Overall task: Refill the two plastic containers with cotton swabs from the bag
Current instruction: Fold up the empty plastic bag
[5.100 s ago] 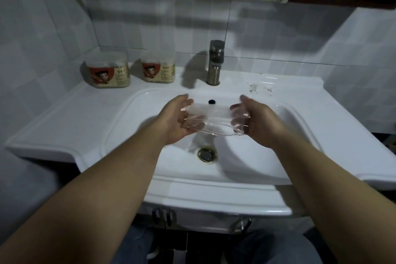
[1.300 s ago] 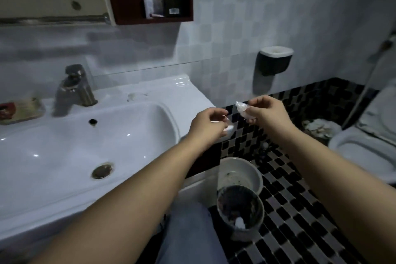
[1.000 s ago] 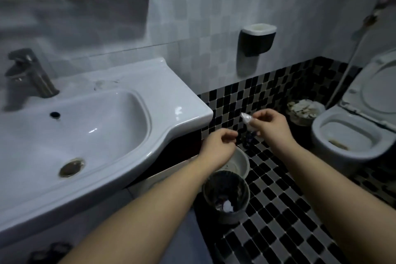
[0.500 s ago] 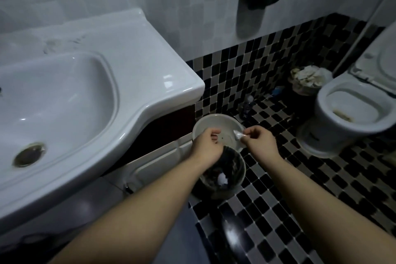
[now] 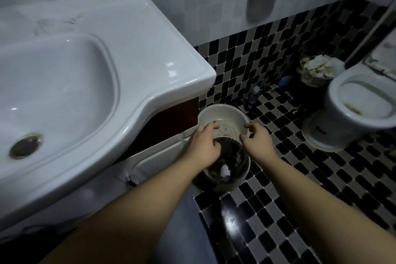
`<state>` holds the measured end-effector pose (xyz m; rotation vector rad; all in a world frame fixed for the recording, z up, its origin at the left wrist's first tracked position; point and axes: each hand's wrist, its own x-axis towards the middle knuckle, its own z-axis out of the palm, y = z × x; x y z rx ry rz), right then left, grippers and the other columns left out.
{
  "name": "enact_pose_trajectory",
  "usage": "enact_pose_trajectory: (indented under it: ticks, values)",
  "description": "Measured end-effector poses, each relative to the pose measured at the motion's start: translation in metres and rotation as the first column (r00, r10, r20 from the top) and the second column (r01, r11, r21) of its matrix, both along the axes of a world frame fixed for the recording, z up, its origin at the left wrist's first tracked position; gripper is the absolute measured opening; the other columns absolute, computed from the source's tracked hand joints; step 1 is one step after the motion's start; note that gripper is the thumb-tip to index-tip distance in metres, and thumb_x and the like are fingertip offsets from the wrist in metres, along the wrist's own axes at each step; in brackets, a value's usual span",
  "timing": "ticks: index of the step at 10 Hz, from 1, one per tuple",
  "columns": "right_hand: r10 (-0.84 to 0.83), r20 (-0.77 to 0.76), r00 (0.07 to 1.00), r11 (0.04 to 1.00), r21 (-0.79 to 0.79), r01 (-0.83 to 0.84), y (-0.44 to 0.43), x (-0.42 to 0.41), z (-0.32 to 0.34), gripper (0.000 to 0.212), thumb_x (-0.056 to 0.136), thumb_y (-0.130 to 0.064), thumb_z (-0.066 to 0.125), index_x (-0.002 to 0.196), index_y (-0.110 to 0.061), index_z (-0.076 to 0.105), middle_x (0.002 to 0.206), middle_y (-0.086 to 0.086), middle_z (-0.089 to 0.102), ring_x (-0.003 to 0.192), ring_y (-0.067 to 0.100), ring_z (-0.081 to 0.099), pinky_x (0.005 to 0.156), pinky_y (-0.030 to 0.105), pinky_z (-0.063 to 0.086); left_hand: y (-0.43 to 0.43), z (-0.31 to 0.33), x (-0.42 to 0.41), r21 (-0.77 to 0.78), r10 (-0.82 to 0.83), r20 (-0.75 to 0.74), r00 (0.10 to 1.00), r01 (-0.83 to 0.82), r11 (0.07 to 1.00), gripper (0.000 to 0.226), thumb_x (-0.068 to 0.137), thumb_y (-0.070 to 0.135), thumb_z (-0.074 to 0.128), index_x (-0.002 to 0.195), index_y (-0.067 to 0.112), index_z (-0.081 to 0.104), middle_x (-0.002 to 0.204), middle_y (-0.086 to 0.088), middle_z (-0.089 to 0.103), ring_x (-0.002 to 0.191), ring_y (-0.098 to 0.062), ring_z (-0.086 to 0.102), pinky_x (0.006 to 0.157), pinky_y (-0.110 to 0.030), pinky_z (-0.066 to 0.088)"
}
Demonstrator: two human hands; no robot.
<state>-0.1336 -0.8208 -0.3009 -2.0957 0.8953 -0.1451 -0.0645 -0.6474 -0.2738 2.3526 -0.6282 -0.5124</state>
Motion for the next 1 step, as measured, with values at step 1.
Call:
enact_pose_trajectory:
  ticks: [1]
  values:
    - [0.002,0.040,0.999,0.996,-0.089,0.002,0.0013,0.0037,0.0132,0.049,0.090,-0.026,0.064,0.137,-0.021,0.055,0.140,0.010,0.051,0.124,0.027,0.055,0.105,0.044,0.048,-0.0018,0.0151,-0.0045,-0.033,0.015,0.049,0.999,-0.014,0.999,0.055,0.093,0.015,0.057,0.144,0.029,0.046,0.144,-0.002,0.046,0.131,-0.022,0.048,0.110,-0.043,0.044]
